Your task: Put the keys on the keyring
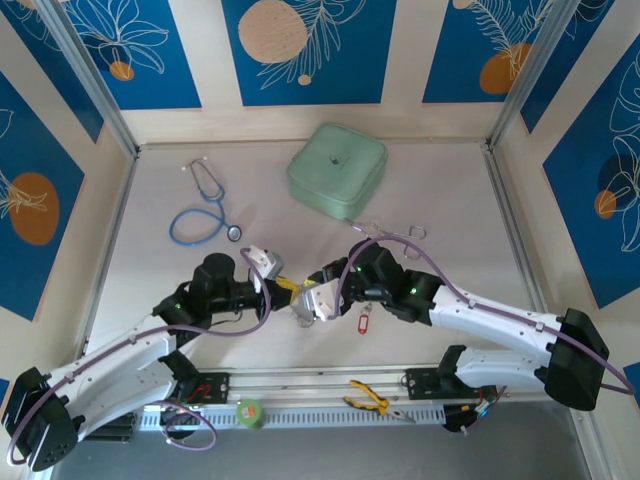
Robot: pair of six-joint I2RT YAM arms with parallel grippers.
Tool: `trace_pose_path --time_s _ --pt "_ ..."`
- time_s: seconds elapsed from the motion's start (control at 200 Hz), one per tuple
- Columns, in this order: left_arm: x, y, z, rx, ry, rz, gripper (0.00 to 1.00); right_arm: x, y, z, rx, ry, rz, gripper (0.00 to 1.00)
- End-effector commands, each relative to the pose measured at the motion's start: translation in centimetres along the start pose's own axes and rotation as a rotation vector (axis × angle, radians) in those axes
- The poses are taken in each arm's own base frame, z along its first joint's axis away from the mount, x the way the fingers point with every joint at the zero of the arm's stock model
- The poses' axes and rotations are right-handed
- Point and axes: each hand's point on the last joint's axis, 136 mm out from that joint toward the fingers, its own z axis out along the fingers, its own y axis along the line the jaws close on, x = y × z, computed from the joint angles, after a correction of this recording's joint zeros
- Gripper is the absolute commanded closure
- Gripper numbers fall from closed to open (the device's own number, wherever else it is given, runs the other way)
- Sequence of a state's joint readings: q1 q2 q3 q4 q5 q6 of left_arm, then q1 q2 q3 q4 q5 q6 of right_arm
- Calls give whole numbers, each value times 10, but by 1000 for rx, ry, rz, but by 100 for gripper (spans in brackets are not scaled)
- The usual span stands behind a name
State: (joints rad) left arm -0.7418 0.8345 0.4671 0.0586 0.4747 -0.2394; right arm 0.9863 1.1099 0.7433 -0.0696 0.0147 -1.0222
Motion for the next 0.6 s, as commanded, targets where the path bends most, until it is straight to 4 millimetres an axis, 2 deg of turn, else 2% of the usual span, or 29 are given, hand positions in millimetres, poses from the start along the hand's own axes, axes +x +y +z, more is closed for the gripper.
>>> trace_pose_path --time_s 0.0,0.595 --pt "-26 -7 -3 19 -64 15 100 -1 14 0 -47 0 -27 100" --pt "-40 -16 -8 54 -118 48 100 8 24 3 -79 49 -23 100"
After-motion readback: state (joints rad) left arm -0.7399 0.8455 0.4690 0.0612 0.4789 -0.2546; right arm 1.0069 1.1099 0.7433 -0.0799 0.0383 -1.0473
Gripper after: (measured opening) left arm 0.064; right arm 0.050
